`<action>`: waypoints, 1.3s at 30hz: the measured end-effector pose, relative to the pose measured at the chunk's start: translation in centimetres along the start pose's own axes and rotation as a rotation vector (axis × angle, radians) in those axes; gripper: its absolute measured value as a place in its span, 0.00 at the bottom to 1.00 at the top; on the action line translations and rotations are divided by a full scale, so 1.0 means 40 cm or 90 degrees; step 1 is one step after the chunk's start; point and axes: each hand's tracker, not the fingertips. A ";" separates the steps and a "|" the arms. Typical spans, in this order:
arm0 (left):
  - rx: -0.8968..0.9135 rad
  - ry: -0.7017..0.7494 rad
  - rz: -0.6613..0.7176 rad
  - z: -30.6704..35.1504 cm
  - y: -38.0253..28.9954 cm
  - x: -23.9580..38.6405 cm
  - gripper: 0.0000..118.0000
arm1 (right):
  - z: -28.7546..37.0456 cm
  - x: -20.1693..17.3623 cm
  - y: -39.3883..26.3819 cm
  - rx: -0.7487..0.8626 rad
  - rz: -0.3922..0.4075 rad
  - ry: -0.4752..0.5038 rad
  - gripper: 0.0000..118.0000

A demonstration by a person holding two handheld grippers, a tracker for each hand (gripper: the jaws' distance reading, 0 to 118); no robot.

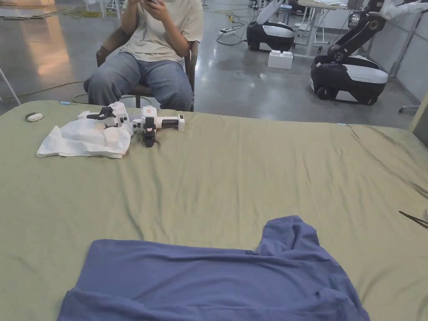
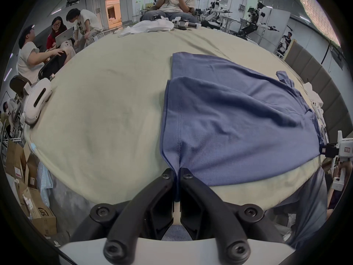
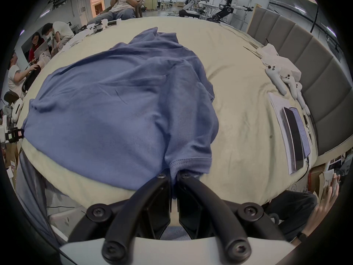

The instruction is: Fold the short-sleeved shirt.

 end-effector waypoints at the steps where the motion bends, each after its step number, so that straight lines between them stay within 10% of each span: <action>1: -0.001 0.001 0.003 -0.003 0.005 -0.001 0.00 | -0.003 -0.004 0.000 0.003 0.001 -0.003 0.03; 3: -0.001 0.003 0.004 0.002 0.011 0.004 0.01 | 0.002 -0.014 0.010 -0.001 0.012 -0.018 0.08; 8: 0.070 0.016 -0.018 0.045 0.048 0.043 0.34 | 0.088 -0.054 0.073 0.091 0.030 -0.084 0.59; 17: 0.317 0.016 -0.054 0.113 0.197 0.161 0.41 | 0.213 -0.180 0.260 0.422 -0.021 -0.014 0.59; 21: 0.418 0.038 -0.065 0.148 0.246 0.209 0.39 | 0.232 -0.236 0.317 0.515 -0.033 -0.022 0.47; 24: 0.472 0.048 -0.074 0.171 0.262 0.232 0.10 | 0.239 -0.262 0.340 0.563 -0.049 -0.019 0.06; 31: 0.513 0.048 -0.069 0.180 0.282 0.221 0.00 | 0.242 -0.292 0.363 0.597 -0.045 -0.015 0.01; 39: 0.263 0.016 -0.058 -0.048 0.453 0.066 0.00 | 0.222 -0.280 0.387 0.577 -0.037 -0.011 0.00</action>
